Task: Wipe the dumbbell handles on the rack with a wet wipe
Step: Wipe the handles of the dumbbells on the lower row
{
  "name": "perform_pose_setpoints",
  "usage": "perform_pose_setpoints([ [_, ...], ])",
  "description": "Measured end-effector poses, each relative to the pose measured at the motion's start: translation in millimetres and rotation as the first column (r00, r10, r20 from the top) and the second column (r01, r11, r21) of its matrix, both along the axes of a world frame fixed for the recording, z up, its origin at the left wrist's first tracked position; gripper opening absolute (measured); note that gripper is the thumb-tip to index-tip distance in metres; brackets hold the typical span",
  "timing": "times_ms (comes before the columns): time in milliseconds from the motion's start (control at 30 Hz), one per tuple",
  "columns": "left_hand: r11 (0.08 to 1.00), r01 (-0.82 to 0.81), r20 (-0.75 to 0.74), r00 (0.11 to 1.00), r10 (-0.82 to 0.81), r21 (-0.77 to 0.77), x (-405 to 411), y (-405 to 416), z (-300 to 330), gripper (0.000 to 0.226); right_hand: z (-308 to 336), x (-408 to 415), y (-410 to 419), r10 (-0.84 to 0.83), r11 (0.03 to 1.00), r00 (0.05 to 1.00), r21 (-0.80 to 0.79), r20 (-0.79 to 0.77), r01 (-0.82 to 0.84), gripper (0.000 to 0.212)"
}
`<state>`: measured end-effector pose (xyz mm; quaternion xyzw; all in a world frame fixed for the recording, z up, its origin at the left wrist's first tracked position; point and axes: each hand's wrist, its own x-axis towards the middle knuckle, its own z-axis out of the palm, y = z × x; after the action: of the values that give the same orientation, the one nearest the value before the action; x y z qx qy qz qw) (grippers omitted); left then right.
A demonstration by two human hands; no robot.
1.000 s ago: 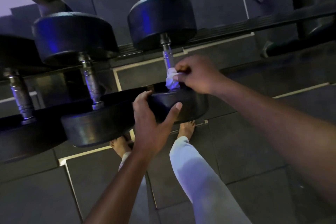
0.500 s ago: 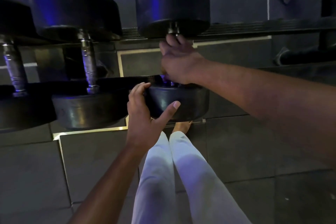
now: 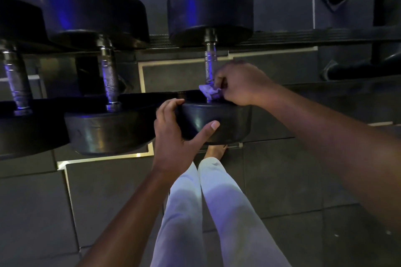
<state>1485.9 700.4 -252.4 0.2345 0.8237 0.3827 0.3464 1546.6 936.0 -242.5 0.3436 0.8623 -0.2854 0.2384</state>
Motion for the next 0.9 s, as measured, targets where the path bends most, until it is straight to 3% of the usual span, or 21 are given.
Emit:
perform_pose_setpoints([
  [300, 0.999, 0.037, -0.035, 0.999, -0.037, 0.003, -2, 0, -5, 0.095, -19, 7, 14, -0.133, 0.974, 0.987, -0.175, 0.086, 0.146, 0.012],
  [500, 0.999, 0.039, -0.044, 0.998, -0.039, 0.007, -2, 0, -5, 0.096, -31, 10, 14, -0.173, 0.963, 0.979, -0.190, 0.109, 0.191, 0.004],
  [600, 0.999, 0.046, -0.040, 0.998, -0.046, 0.005, -2, -1, -6, 0.098, -35, 7, 11, -0.212, 0.954, 0.970, -0.190, 0.117, 0.231, 0.016],
  [767, 0.999, 0.052, -0.040, 0.998, -0.052, 0.002, -3, -1, -6, 0.099, -37, 1, 7, -0.224, 0.956, 0.964, -0.162, 0.141, 0.246, 0.015],
  [900, 0.999, 0.053, -0.045, 0.998, -0.053, 0.008, -3, -1, -5, 0.101, -32, 11, 9, -0.273, 0.930, 0.960, -0.238, 0.069, 0.281, 0.018],
])
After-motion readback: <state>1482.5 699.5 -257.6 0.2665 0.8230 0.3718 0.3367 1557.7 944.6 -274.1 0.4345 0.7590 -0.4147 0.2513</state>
